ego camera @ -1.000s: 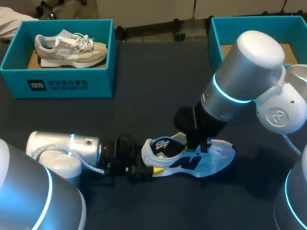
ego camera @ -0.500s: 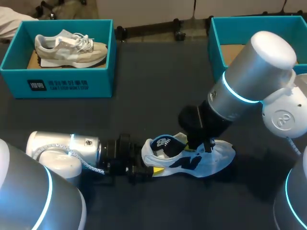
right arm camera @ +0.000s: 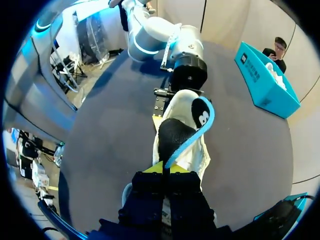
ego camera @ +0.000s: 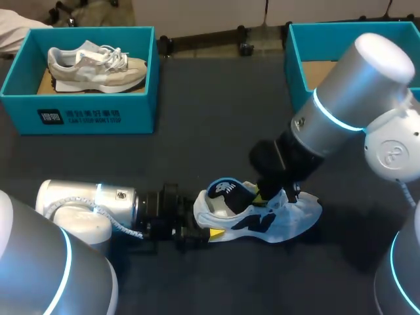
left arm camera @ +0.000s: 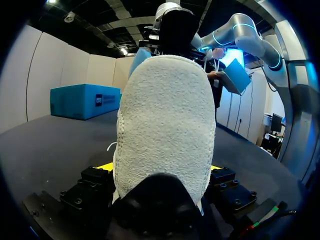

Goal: Take the shoe out of the shoebox, open the shoe tongue, remove and reinsert the insole, then place the shoe into the shoebox

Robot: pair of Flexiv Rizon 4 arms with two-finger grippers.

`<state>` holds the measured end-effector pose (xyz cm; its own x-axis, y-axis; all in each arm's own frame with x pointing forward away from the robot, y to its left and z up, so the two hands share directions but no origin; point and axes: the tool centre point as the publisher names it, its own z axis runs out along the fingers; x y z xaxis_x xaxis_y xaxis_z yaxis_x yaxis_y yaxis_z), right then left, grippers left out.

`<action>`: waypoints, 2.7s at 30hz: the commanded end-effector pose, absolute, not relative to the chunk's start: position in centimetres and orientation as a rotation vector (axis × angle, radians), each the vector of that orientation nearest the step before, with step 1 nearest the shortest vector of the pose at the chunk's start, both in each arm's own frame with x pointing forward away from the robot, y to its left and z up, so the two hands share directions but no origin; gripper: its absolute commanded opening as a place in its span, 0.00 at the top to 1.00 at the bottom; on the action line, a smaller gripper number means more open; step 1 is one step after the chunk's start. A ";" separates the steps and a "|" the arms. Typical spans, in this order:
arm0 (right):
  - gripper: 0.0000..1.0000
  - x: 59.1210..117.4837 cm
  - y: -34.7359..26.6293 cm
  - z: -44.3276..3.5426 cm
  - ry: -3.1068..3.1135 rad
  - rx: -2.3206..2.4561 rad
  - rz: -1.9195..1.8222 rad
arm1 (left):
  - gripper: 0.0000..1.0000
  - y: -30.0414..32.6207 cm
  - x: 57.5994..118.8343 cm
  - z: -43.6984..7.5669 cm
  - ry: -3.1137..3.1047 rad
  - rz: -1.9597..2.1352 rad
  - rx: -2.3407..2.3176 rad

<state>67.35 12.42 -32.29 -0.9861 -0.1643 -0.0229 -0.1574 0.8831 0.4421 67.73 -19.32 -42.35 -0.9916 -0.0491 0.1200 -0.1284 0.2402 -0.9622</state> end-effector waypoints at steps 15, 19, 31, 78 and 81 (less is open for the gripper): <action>1.00 66.7 13.5 -31.5 -3.011 0.301 -0.582 | 1.00 -19.1 67.8 -42.9 -2.425 1.885 0.175; 0.76 66.7 14.1 -31.2 -3.010 0.310 -0.533 | 1.00 -19.1 67.8 -42.9 -2.425 1.885 0.175; 0.53 66.8 15.4 -30.2 -3.057 0.290 -0.432 | 1.00 -19.1 67.8 -42.9 -2.425 1.885 0.175; 0.64 69.2 18.8 -29.6 -2.801 0.121 -0.614 | 1.00 -19.1 67.8 -42.9 -2.425 1.885 0.175; 0.80 69.4 18.9 -29.6 -2.798 0.111 -0.614 | 1.00 -19.1 67.8 -42.9 -2.425 1.885 0.175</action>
